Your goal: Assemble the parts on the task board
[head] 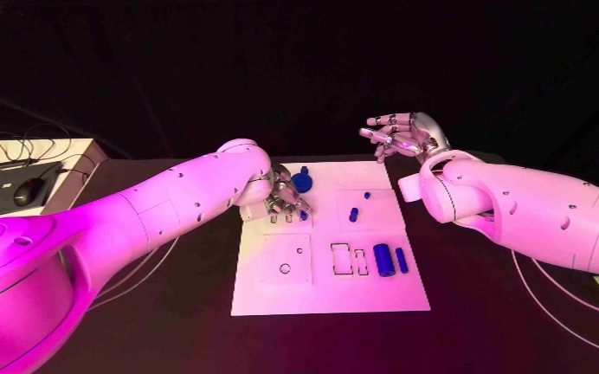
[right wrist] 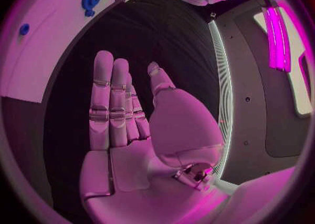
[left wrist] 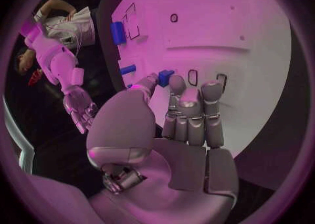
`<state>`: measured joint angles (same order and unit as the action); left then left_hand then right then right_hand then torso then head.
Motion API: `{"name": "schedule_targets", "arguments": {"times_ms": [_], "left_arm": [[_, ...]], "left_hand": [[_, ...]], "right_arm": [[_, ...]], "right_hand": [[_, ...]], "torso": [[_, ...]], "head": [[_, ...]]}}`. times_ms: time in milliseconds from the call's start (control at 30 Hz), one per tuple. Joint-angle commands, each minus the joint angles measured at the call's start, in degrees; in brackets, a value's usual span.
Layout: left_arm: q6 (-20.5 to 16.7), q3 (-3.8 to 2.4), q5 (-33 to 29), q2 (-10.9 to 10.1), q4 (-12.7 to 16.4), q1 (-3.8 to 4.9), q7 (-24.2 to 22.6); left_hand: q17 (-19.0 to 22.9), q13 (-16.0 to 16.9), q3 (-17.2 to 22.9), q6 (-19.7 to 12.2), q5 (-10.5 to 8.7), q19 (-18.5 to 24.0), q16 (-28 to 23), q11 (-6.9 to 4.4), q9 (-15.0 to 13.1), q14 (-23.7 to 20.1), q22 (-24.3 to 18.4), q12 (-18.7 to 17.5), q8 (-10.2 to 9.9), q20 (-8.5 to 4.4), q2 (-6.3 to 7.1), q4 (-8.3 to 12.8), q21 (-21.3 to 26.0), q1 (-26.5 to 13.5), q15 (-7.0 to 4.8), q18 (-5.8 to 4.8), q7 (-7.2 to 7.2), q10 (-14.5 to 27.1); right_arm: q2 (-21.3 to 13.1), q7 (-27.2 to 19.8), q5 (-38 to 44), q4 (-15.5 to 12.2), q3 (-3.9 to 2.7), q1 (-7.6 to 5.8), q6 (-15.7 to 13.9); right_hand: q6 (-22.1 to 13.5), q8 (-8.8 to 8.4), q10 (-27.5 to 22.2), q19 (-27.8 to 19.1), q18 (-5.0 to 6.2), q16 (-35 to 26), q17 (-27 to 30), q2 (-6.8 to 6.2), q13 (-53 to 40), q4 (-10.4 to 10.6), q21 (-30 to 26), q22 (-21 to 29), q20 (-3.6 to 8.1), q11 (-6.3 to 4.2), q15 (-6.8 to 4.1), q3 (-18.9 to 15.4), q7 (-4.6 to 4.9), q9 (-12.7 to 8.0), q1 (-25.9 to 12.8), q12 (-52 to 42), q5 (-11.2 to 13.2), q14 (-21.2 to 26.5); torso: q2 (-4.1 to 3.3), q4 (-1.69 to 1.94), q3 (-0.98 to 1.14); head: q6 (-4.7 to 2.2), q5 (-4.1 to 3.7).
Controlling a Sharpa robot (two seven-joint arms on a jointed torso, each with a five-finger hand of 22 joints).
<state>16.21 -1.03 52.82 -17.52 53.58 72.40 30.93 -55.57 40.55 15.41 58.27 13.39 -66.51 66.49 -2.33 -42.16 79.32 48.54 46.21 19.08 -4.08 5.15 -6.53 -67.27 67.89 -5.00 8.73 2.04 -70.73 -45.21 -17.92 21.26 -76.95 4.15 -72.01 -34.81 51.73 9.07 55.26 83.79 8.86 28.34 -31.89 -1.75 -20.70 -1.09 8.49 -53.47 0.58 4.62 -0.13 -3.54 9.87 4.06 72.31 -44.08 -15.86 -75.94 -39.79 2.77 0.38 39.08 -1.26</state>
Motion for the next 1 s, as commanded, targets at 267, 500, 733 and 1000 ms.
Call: {"name": "schedule_targets", "arguments": {"times_ms": [267,500,733,1000], "left_arm": [[0.4,0.13,-1.5,-0.2,0.0,-0.16,-1.0],[-0.6,0.13,-0.9,-0.5,0.3,-0.2,-0.4],[-2.5,0.13,-0.9,-1.6,2.1,-0.27,-0.2],[-6.0,0.01,-2.2,-5.8,8.1,-0.27,0.2]], "left_hand": [[-0.1,-0.7,8.8,-0.3,0.35,0.6,0.0,-0.1,0.4,-0.6,0.5,-0.9,-1.0,-0.22,-1.25,4.6,0.7,1.1,-0.03,-1.37,0.05,0.5],[-1.6,-1.5,16.1,-0.9,0.42,0.0,0.7,-0.43,-2.9,0.1,1.5,-2.1,1.3,-1.35,-0.86,8.2,0.6,-1.5,-0.33,-2.37,-0.24,-1.1],[-3.7,-1.6,20.4,-0.3,1.08,-1.1,1.3,-0.96,-6.4,1.3,2.9,-3.1,2.0,-1.9,0.55,9.4,0.2,-4.0,-0.73,-2.82,-0.81,-2.7],[-5.4,-1.0,21.4,3.2,3.72,-2.6,1.5,-1.81,-10.7,2.0,5.1,-3.8,0.8,-2.53,1.68,9.7,-1.0,-5.6,-1.26,-3.52,-2.0,-4.8]], "right_arm": [[0.1,0.0,0.8,0.1,0.0,-0.03,0.7],[0.1,0.1,0.8,0.2,0.02,-0.03,0.8],[0.1,0.1,0.8,0.3,0.03,-0.03,0.8],[-0.1,0.1,0.8,0.4,0.09,-0.03,0.9]], "right_hand": [[0.0,0.3,-0.2,0.6,0.64,-0.1,-0.1,-0.17,0.1,0.3,-0.1,0.1,0.09,-0.25,0.31,0.0,0.15,0.0,-0.4,-0.3,-0.3,-0.1],[0.0,0.28,-0.2,0.6,0.63,-0.1,-0.1,-0.17,0.1,0.3,0.0,0.1,0.1,-0.24,0.31,0.0,0.17,0.0,-0.5,-0.3,-0.3,-0.2],[0.0,0.28,-0.2,0.6,0.63,-0.1,-0.1,-0.17,0.1,0.3,0.0,0.1,0.1,-0.24,0.31,0.0,0.17,0.0,-0.5,-0.3,-0.3,-0.2],[0.0,0.28,-0.2,0.6,0.63,-0.1,-0.1,-0.17,0.2,0.3,0.0,0.2,0.1,-0.23,0.31,-0.1,0.17,0.0,-0.6,-0.3,-0.4,-0.2]], "torso": [[0.05,0.06,0.01],[0.02,0.05,0.1],[0.1,0.1,0.08],[0.21,0.16,0.11]], "head": [[0.18,0.13],[0.04,0.36],[0.13,0.42],[0.03,0.64]]}}
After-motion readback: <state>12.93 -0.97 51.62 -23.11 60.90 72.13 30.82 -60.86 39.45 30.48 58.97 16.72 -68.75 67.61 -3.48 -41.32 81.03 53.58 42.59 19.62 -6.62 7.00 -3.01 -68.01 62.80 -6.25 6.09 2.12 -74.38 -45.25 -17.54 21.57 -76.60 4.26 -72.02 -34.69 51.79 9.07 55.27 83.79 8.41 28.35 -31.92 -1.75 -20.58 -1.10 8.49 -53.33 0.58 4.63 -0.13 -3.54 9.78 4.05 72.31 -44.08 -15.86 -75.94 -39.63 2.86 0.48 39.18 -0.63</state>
